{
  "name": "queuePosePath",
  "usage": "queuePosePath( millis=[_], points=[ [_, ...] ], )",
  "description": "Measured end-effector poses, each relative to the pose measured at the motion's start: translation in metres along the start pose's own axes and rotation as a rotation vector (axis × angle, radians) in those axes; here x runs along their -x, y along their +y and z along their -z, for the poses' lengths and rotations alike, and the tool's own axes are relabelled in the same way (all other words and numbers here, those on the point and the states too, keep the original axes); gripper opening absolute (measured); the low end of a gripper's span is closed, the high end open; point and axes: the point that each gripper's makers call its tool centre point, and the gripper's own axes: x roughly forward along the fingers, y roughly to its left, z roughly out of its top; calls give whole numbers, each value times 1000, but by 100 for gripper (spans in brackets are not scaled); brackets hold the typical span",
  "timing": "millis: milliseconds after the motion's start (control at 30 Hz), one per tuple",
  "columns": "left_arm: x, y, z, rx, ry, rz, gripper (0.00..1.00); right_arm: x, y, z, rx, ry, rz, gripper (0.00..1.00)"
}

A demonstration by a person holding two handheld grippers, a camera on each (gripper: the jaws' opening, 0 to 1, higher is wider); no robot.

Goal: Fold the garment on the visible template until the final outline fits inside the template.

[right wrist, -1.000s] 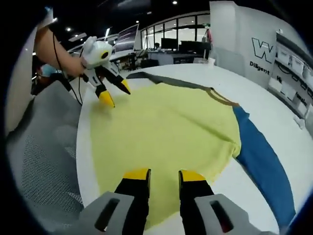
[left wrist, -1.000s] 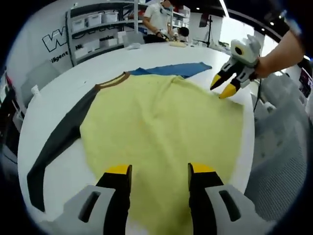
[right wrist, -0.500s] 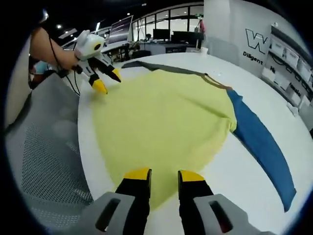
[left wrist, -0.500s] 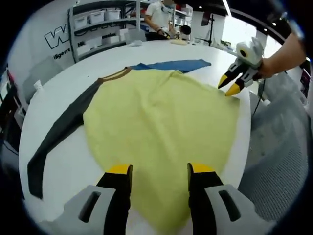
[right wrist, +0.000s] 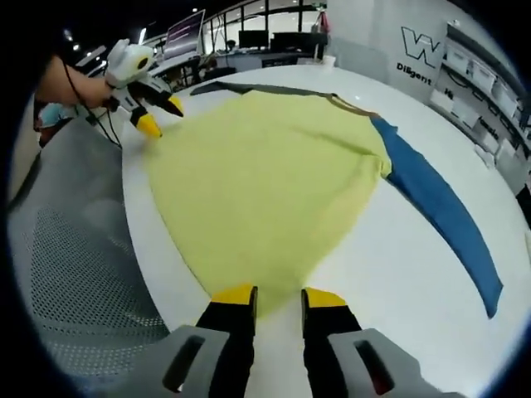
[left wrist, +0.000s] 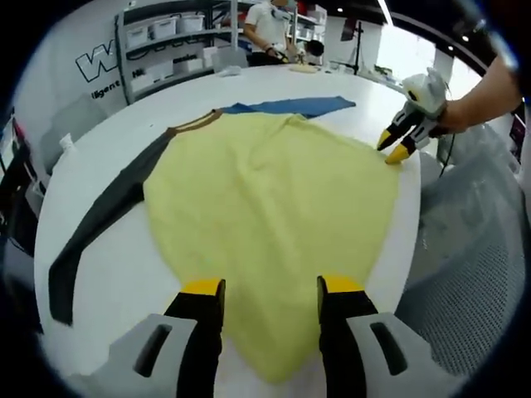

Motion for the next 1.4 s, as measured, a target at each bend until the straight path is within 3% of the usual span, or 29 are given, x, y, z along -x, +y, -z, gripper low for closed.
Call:
queuePosePath(
  millis=[67,167,833,1233,1400],
  points=[
    [1,0,1,-1,1,-2,49,0,-1,0,-2,2,10,12],
    [2,-1,1,-7,2,-1,49,2,1,4,34,26,24,0],
    [7,-4,1,-15,-4,-3,48,10,8,17,6,45,45,0],
    [14,20,3,31,-17,-47,48,15,-1,21,-44,51,55,0],
    [20,38,6,56,-26,-78,48,21,-3,6,20,18,95,3]
  ],
)
